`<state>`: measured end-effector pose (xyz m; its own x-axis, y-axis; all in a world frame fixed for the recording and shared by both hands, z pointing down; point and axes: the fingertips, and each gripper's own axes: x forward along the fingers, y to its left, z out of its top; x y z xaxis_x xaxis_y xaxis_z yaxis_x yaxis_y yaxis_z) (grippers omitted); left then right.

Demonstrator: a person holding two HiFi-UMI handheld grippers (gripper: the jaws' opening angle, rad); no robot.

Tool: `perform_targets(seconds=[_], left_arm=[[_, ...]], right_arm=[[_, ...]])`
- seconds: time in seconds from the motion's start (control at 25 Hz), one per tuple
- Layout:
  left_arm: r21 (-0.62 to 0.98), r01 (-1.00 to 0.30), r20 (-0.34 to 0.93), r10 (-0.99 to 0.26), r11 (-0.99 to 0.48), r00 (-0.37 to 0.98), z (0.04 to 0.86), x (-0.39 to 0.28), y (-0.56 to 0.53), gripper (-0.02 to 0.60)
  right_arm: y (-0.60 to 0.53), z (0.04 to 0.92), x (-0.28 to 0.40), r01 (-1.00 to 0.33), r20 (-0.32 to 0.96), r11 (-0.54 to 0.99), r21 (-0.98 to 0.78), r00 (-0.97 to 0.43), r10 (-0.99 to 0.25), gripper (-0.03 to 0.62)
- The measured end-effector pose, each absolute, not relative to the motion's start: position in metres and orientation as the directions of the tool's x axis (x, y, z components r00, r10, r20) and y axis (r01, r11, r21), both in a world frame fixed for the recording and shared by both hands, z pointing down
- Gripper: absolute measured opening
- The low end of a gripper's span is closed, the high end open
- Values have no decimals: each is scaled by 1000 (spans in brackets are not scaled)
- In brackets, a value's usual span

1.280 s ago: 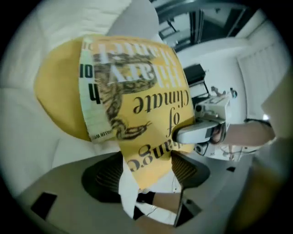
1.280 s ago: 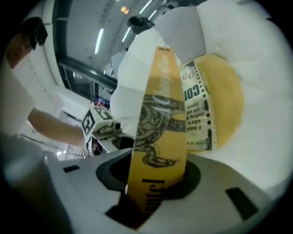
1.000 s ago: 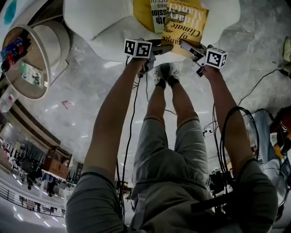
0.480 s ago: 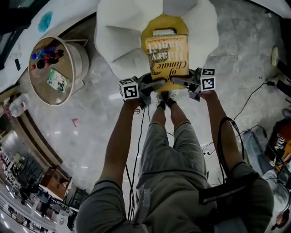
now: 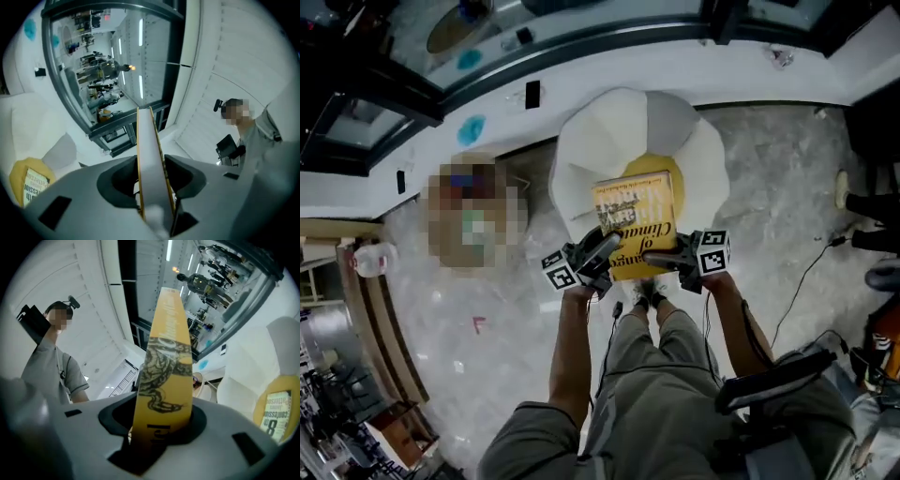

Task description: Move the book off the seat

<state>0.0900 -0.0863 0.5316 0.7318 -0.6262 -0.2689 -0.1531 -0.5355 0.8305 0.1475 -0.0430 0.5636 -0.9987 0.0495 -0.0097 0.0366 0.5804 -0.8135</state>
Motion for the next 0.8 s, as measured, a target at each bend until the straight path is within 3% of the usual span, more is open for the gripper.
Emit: perform_targets(seconds=[0.28,0.4,0.8], left_arm=[[738,-254,-235,-591,-625,772,401,98,-40,176],[676,-305,-205,-569,-671,796,357,104,-16,179],[595,-288,-302,-541,-750,785,275,114,17,179]], right_arm=[[-6,434,152,46,-6,657,-752,-998,63,163],[14,394,152,83,-63,655,-751,-997,53,163],[43,322,162,133,-160,744,-655,-986,36,163]])
